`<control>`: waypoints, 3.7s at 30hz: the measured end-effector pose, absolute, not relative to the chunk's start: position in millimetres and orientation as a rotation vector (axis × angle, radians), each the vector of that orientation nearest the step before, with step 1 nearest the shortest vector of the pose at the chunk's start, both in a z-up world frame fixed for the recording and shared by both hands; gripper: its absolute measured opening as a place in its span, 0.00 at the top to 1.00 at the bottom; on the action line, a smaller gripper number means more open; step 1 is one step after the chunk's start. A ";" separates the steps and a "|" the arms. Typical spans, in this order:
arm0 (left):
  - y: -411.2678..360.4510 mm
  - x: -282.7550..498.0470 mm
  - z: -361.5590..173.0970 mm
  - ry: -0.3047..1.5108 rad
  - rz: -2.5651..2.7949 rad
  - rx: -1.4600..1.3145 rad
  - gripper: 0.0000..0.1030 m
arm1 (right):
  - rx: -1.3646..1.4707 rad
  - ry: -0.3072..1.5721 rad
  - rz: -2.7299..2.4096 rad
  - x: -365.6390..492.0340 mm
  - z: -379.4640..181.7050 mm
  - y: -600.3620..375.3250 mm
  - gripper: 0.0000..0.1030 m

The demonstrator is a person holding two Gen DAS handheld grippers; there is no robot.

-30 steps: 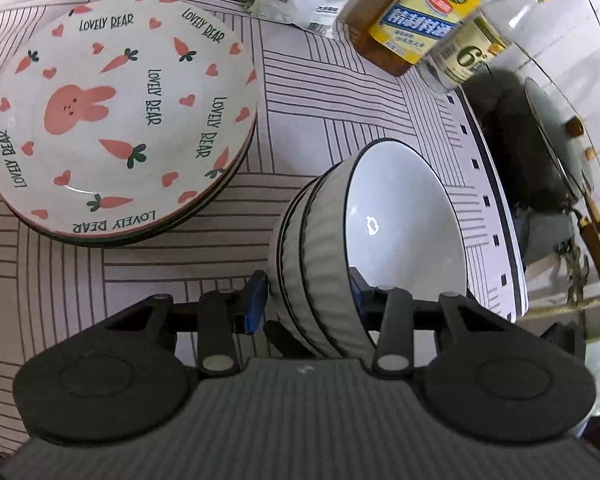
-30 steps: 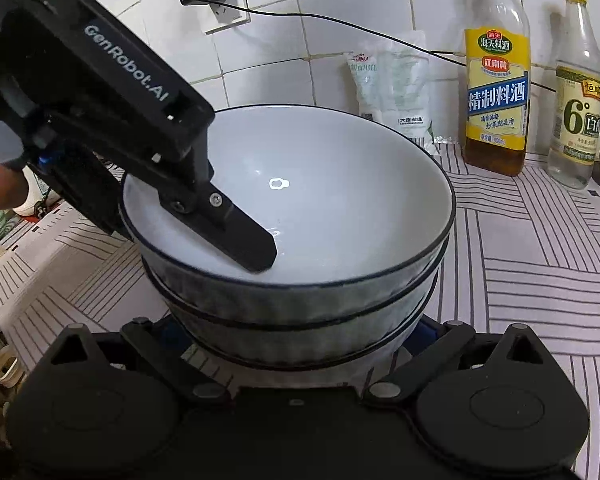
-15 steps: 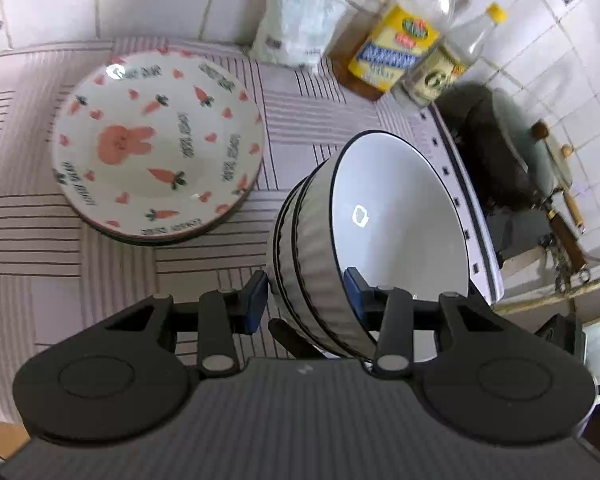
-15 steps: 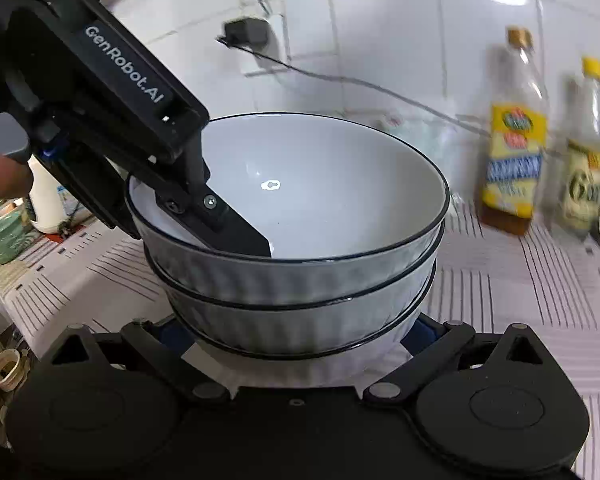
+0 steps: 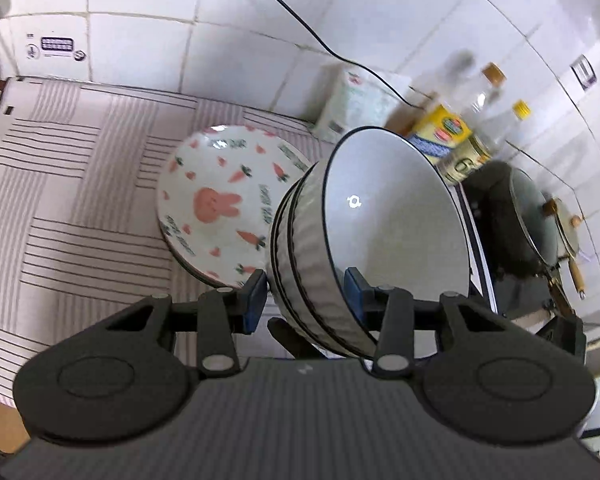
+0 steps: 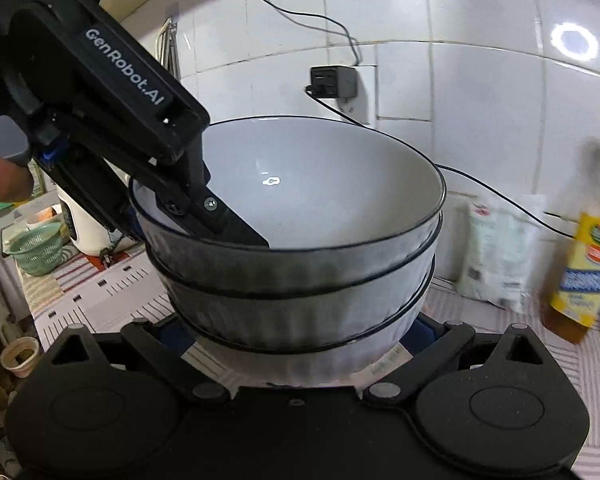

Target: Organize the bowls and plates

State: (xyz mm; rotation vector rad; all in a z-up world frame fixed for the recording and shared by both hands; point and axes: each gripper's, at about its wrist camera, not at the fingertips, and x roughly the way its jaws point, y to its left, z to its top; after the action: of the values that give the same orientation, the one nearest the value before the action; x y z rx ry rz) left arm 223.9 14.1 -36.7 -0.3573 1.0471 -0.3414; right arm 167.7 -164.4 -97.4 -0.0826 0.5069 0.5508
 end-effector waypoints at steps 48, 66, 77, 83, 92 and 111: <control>8.8 336.4 -119.6 1.257 -0.191 -0.309 0.60 | -0.181 0.685 0.670 280.1 -182.9 -135.8 0.01; 19.5 305.5 -77.9 1.127 -0.162 -0.281 0.48 | -0.187 0.756 0.482 238.4 -152.0 -136.9 0.01; 63.6 247.1 -28.8 1.078 -0.208 -0.331 0.41 | -0.044 0.815 0.297 202.0 -116.4 -153.8 0.01; 76.2 215.1 0.2 1.036 -0.206 -0.295 0.38 | -0.021 0.837 0.252 178.6 -68.4 -162.0 0.01; 77.4 160.6 18.5 0.985 -0.198 -0.235 0.34 | -0.050 0.840 0.077 134.8 -30.6 -151.0 0.01; 68.3 73.2 41.3 0.940 -0.153 -0.078 0.33 | -0.064 0.807 -0.031 50.5 23.1 -145.5 0.01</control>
State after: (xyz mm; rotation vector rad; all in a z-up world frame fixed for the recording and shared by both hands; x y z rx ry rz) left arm 73.2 68.3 41.3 -0.0784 0.9397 -0.1533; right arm 50.5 -145.5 23.1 -0.0637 0.8067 -0.0312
